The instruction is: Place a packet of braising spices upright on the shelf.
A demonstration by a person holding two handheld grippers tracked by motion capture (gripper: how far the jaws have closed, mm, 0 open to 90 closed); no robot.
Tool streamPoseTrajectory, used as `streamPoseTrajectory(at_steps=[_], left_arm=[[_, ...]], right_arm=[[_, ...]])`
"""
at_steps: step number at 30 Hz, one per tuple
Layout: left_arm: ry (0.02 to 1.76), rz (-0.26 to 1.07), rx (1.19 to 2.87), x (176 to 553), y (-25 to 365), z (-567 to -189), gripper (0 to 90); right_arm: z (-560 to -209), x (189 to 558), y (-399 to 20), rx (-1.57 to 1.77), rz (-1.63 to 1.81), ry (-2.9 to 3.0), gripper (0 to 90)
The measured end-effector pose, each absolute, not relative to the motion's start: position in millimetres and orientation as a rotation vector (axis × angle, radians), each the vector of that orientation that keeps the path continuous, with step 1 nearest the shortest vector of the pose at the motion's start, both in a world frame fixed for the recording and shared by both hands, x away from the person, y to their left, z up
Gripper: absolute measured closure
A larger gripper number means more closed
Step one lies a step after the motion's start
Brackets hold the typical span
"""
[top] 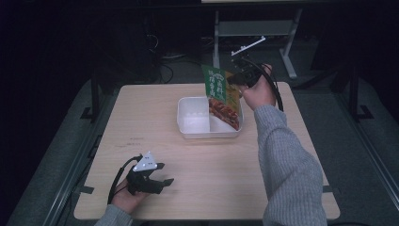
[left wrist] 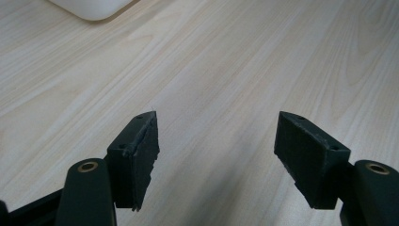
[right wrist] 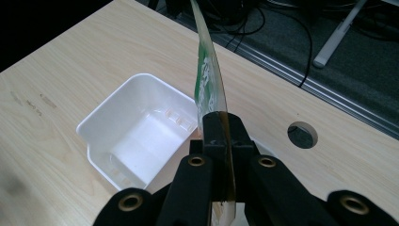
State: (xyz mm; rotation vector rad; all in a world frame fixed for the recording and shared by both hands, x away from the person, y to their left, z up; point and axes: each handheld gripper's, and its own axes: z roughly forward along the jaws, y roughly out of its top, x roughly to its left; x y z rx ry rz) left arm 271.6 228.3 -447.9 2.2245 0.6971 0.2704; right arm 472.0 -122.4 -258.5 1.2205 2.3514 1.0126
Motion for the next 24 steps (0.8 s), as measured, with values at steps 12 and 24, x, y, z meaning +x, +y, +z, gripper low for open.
streamPoseTrajectory(at_steps=[12,24], left_arm=[[0.698,0.268,2.219,272,229,-448,30.7],[0.697,0.264,2.222,272,228,-448,30.7]], right_arm=[[-259,470,-124,1.225,0.986,2.379,89.1],[-265,467,-132,1.263,0.947,2.402,85.8]])
